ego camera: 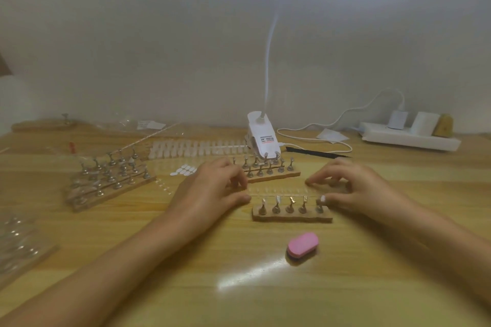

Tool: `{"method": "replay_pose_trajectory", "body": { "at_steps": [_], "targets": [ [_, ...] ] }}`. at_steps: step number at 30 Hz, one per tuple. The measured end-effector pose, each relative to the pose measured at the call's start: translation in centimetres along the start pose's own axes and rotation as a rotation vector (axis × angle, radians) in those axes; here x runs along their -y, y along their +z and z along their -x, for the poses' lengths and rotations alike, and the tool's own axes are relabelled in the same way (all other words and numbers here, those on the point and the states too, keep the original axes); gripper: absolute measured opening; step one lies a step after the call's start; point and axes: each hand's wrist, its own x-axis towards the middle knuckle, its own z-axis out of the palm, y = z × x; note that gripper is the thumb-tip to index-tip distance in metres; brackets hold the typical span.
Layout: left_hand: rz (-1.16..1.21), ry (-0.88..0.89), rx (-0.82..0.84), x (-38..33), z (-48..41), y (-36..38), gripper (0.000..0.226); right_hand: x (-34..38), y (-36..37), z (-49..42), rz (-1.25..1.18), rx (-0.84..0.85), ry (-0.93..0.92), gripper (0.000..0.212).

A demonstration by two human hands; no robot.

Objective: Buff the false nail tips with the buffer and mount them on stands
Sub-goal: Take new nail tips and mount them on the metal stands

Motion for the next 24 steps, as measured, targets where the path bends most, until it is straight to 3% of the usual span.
{"method": "replay_pose_trajectory", "body": {
  "at_steps": [7,12,17,19,24],
  "targets": [
    [0.072,-0.018,0.032,0.31,-0.23,-0.12,0.021,-1.07,0.36,-0.08,-0.214,-0.032,-0.034,0.03],
    [0.121,-0.032,-0.055,0.54,-0.15,0.47,0.01,-1.01,0.51,0.13,-0.257,-0.021,-0.125,0.031],
    [0.279,-0.028,-0.078,0.35,-0.47,0.79,0.016,-1.04,0.54,0.24,-0.316,-0.029,-0.135,0.038],
    [0.235,0.029,-0.095,0.26,-0.34,0.67,0.019,-1.03,0.59,0.2,-0.3,-0.012,-0.138,0.039],
    [-0.145,0.299,-0.217,-0.13,0.35,0.21,0.019,-1.04,0.5,0.2,-0.325,0.008,-0.099,0.034]
  ]
}}
